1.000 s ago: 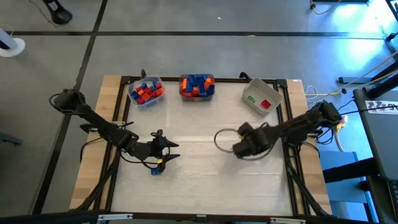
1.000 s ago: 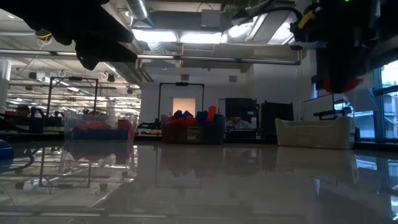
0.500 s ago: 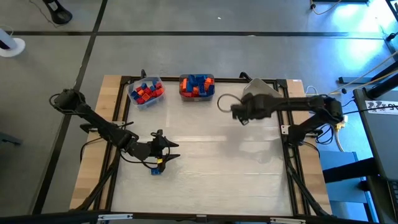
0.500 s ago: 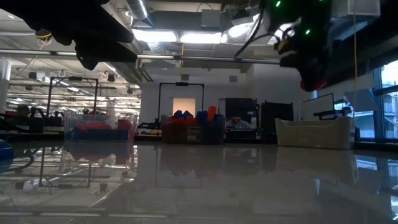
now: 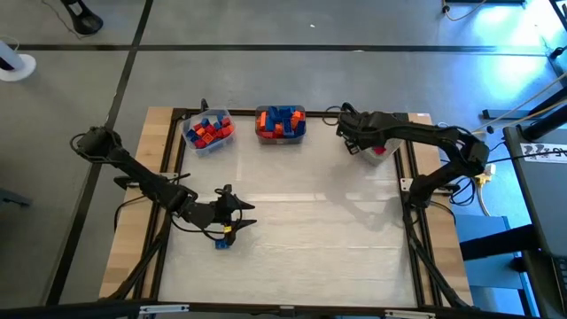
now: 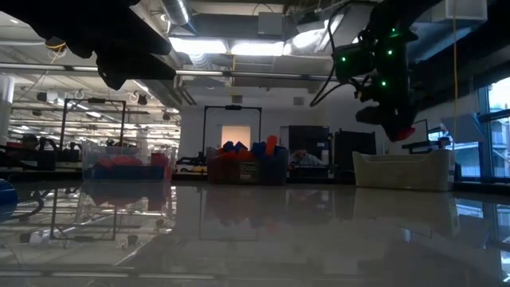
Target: Sort blocks by size
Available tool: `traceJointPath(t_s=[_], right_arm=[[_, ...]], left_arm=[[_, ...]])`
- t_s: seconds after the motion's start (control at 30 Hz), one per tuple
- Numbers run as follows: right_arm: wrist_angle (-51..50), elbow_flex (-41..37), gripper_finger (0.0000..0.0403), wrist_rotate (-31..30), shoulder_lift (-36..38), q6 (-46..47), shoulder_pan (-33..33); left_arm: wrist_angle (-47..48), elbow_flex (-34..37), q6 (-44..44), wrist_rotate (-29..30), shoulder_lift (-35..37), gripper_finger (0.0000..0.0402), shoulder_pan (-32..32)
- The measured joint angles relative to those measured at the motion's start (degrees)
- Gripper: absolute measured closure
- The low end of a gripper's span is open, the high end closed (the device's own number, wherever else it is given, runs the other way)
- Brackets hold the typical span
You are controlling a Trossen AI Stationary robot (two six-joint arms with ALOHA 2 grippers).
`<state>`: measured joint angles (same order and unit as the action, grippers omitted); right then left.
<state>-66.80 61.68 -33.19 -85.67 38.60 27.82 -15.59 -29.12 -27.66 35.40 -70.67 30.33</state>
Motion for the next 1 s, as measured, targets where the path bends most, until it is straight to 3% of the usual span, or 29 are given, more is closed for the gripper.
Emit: traceJointPath(t_s=[0.2, 0.4, 0.53, 0.73, 0.87, 1.0], right_arm=[[1.2, -0.2, 0.0191, -2.3, 0.0, -0.1, 2.8], [0.5, -0.3, 0.0178, -3.2, 0.3, -1.2, 0.7], [1.3, -0.3, 0.0177, -3.3, 2.6, 0.1, -6.4], [3.4, -0.3, 0.0177, -4.6, 3.9, 6.6, -22.6], [9.2, -0.3, 0.0176, -6.8, 3.0, 10.7, -33.5], [17.7, -0.3, 0.0176, -11.2, 2.1, 12.5, -42.8]], left_arm=[[0.0, 0.0, 0.0, 0.0, 0.0, 0.0192, 0.0], [0.0, 0.0, 0.3, 0.0, 0.0, 0.0192, -0.1], [-0.9, 0.0, 3.1, -0.2, 0.0, 0.0192, -0.8], [-2.4, -1.5, 10.7, -3.4, 0.0, 0.0192, -0.4], [5.5, -7.5, 16.6, -3.8, -0.9, 0.0192, 1.8], [19.7, -15.4, 17.6, -3.9, -4.2, 0.0192, 4.6]])
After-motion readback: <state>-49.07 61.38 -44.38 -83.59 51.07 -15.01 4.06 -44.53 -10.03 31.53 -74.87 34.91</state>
